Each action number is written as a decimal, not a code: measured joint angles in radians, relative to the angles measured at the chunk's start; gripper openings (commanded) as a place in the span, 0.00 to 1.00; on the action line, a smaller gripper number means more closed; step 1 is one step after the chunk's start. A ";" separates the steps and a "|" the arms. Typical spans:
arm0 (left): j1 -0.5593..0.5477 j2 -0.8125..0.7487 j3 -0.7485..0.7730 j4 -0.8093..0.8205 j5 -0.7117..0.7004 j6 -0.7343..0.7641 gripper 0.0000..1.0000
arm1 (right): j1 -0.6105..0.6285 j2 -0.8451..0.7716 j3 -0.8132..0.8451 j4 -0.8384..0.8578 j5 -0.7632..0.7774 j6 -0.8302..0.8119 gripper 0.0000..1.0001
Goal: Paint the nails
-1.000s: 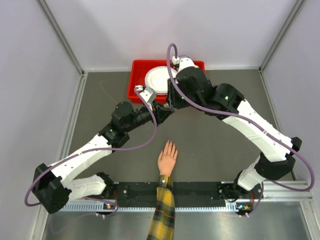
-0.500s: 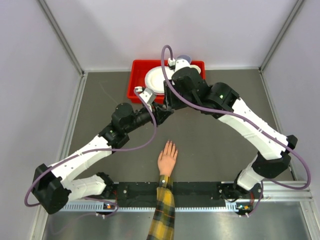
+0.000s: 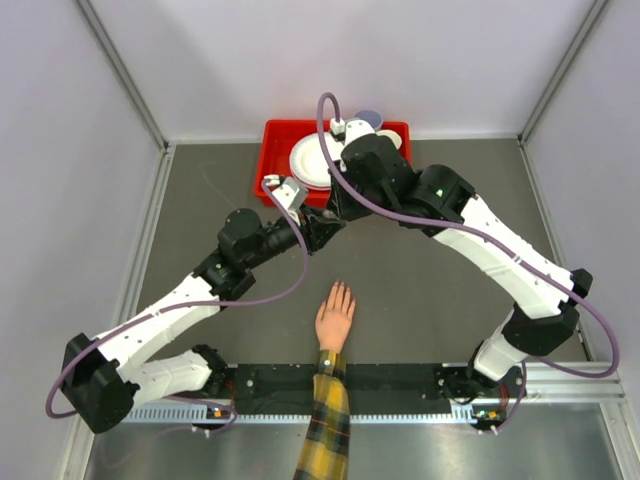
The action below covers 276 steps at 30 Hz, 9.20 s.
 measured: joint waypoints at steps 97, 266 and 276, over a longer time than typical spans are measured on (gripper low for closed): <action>0.019 -0.185 -0.032 0.406 0.673 -0.345 0.00 | -0.037 -0.332 -0.369 0.584 -1.110 -0.474 0.54; 0.026 -0.143 0.180 -0.398 0.254 0.143 0.00 | 0.104 -0.195 -0.064 0.179 -0.186 -0.411 0.00; 0.026 -0.143 0.180 -0.398 0.254 0.143 0.00 | 0.104 -0.222 -0.068 0.205 -0.183 -0.410 0.00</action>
